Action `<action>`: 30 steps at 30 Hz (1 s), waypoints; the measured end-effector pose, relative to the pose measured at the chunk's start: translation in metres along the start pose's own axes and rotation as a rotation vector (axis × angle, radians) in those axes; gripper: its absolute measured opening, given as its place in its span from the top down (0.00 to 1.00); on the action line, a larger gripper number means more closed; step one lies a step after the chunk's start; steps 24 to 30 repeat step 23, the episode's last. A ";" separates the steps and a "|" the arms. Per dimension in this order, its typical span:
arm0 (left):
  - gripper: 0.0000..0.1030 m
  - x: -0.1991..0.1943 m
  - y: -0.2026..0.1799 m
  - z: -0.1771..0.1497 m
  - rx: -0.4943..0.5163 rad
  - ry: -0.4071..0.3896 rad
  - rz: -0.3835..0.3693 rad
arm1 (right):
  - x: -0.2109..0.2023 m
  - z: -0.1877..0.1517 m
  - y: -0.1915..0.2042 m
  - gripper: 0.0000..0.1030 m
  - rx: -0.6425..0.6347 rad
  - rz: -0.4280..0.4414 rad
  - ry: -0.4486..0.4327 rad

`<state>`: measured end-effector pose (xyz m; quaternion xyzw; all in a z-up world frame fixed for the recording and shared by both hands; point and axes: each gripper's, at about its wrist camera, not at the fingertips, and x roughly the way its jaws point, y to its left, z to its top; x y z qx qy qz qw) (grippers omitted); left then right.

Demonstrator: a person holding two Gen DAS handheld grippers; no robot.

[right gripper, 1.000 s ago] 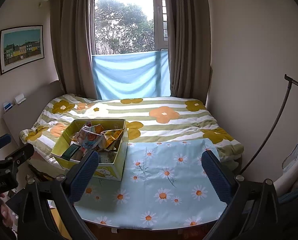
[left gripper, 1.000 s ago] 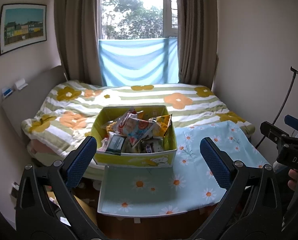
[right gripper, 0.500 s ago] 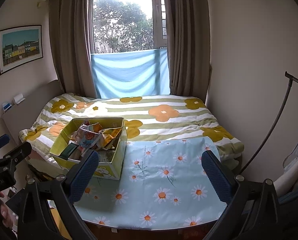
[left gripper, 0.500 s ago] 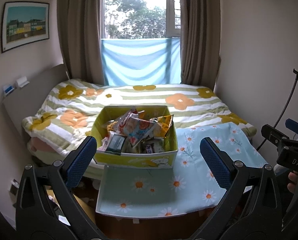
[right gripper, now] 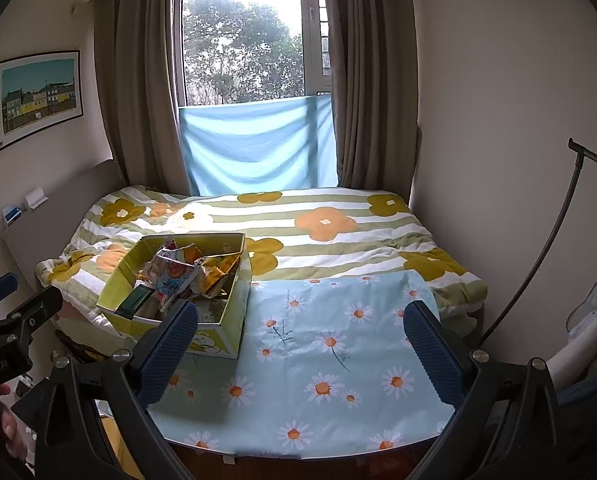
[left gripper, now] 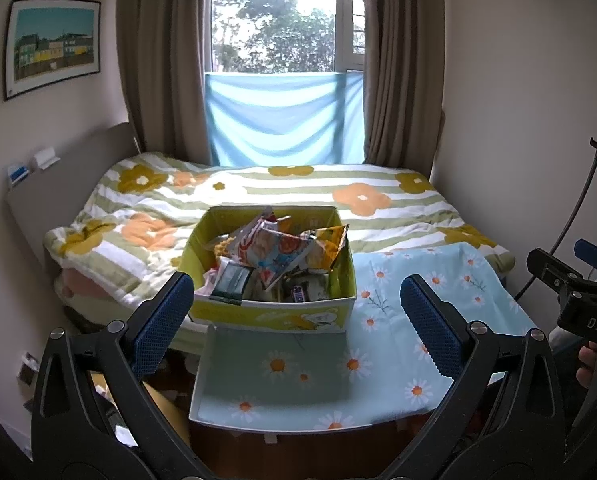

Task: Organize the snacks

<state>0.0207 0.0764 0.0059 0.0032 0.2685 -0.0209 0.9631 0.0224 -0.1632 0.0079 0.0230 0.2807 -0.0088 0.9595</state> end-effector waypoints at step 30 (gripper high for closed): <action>0.00 0.005 -0.006 -0.014 -0.013 -0.022 0.049 | 0.006 -0.005 0.004 0.01 -0.009 0.009 0.021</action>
